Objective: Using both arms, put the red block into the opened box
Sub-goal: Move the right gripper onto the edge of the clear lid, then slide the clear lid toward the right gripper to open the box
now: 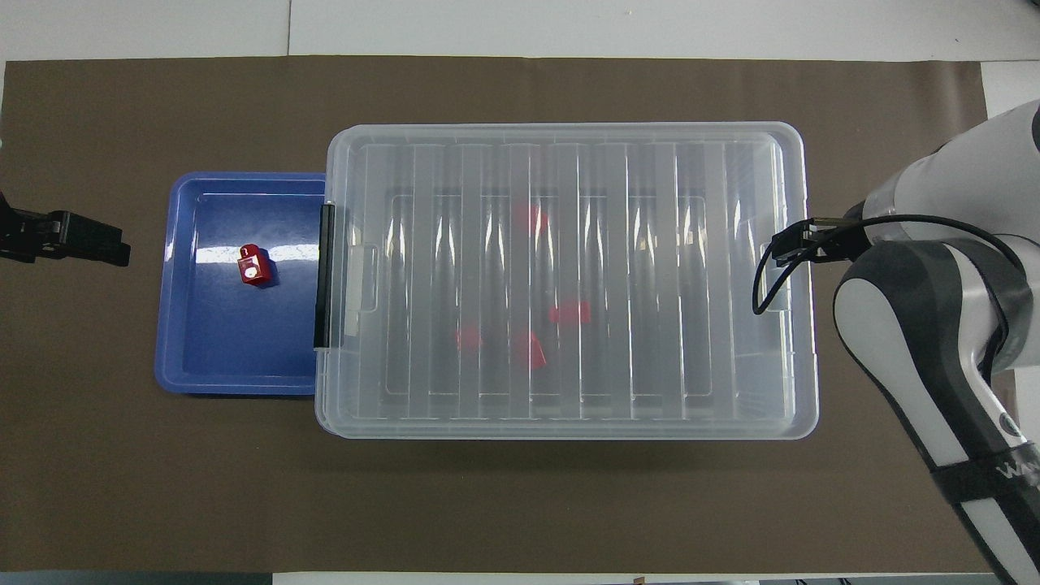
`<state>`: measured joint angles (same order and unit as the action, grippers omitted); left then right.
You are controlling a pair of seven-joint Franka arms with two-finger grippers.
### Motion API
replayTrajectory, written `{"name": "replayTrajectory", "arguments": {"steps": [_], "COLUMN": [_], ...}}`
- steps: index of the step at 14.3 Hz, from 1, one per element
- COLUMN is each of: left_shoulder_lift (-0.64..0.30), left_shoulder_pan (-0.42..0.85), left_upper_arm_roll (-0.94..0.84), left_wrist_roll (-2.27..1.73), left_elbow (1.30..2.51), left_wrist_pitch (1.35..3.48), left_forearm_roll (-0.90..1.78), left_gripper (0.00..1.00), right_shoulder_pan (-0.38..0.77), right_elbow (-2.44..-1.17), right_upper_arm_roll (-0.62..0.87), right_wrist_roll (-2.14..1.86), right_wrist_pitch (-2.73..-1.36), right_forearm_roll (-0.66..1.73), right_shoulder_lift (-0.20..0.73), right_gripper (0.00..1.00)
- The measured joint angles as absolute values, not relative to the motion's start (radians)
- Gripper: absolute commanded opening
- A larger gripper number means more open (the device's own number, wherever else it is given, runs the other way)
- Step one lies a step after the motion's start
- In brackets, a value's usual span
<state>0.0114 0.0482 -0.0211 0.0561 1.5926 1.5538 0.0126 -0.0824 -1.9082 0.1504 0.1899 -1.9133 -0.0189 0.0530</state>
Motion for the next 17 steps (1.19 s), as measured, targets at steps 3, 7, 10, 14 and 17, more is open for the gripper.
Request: {"name": "replayTrajectory", "arguments": {"steps": [3, 7, 10, 14, 17], "left_shoulder_lift": [0.011, 0.011, 0.011, 0.011, 0.011], "left_shoulder_pan": [0.048, 0.048, 0.048, 0.048, 0.05], "left_upper_arm_roll": [-0.021, -0.021, -0.021, -0.021, -0.021], "left_wrist_roll": [0.056, 0.056, 0.056, 0.056, 0.056], "left_elbow": [1.593, 1.593, 1.593, 1.593, 1.593], "left_wrist_pitch": [1.554, 1.554, 1.554, 1.554, 1.554], "left_forearm_roll": [0.013, 0.013, 0.013, 0.013, 0.013], "left_gripper": [1.0, 1.0, 1.0, 1.0, 1.0], "right_shoulder_pan": [-0.085, -0.085, -0.085, -0.085, -0.086], "right_elbow": [-1.928, -1.939, -1.939, -1.941, -1.941], "right_upper_arm_roll": [0.14, 0.12, 0.093, 0.044, 0.0], "right_wrist_roll": [0.184, 0.148, 0.1, 0.016, -0.059], "right_wrist_pitch": [-1.926, -1.941, -1.943, -1.944, -1.948], "right_forearm_roll": [-0.019, -0.019, -0.019, -0.019, -0.019], "right_shoulder_lift": [0.053, 0.05, 0.049, 0.049, 0.048], "right_gripper": [1.0, 1.0, 1.0, 1.0, 1.0]}}
